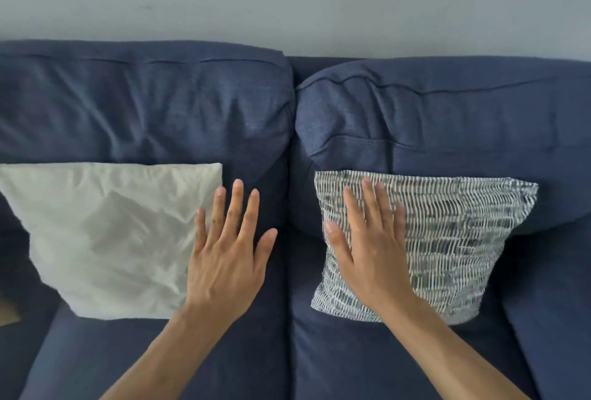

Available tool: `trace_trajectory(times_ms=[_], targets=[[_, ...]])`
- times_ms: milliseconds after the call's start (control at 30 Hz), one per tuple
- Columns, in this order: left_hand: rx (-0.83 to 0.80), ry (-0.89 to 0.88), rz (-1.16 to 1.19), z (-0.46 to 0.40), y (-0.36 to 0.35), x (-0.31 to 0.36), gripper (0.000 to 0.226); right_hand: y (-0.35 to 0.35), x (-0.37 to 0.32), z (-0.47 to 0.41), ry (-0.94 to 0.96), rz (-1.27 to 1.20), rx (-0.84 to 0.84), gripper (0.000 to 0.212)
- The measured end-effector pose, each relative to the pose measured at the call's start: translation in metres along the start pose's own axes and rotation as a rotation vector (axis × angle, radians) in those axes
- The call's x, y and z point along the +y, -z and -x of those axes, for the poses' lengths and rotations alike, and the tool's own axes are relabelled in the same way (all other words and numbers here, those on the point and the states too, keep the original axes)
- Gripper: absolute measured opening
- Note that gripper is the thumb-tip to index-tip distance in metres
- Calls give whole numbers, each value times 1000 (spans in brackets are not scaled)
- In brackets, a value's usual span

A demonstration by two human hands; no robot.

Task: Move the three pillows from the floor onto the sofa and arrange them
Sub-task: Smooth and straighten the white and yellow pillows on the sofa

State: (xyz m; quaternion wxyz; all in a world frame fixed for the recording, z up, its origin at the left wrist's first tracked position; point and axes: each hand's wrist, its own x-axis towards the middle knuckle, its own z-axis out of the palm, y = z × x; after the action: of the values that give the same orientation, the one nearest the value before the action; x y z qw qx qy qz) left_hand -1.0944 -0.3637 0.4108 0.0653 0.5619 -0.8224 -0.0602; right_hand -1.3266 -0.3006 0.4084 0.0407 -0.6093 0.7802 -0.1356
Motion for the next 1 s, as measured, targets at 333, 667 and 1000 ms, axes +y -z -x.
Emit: trace_trajectory(times_ms=[333,667,1000], targets=[[-6,51,0,21,32,-65,71,4,-74,-14,143,-15,11,74],[-63,44,70,53,54,-197,73,-34,-207,34,97,20,33,69],[52,-40,320,42,49,-328,62,-105,-376,5,134,-69,173,67]])
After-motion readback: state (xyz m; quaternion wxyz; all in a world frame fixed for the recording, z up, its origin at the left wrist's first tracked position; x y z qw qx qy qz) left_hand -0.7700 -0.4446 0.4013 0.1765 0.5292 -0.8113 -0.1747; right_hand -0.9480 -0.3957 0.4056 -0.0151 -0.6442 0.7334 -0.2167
